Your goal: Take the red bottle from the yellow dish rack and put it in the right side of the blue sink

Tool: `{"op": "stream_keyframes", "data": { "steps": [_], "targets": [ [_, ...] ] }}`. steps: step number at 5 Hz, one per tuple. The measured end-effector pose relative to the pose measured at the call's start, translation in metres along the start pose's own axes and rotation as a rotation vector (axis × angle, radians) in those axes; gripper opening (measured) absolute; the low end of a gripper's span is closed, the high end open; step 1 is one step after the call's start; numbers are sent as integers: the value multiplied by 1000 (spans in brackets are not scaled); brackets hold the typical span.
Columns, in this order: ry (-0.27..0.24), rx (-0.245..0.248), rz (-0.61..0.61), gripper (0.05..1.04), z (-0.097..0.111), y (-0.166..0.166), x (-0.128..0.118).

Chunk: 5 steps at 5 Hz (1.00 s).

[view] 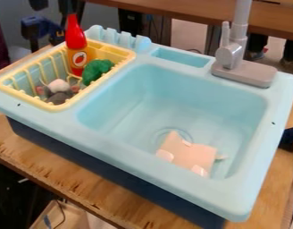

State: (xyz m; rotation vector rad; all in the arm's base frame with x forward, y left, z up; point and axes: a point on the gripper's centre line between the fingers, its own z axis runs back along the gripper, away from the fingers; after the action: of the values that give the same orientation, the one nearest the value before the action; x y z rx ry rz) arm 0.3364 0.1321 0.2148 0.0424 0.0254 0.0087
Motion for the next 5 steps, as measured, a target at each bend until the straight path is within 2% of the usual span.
{"op": "stream_keyframes", "data": {
  "steps": [2, 4, 5],
  "targets": [
    [18, -28, -29, 961, -16, -12, 21],
    [5, -36, 20, 398, -20, -13, 25],
    [30, -34, 42, 333, -21, -12, 21]
  ]
}}
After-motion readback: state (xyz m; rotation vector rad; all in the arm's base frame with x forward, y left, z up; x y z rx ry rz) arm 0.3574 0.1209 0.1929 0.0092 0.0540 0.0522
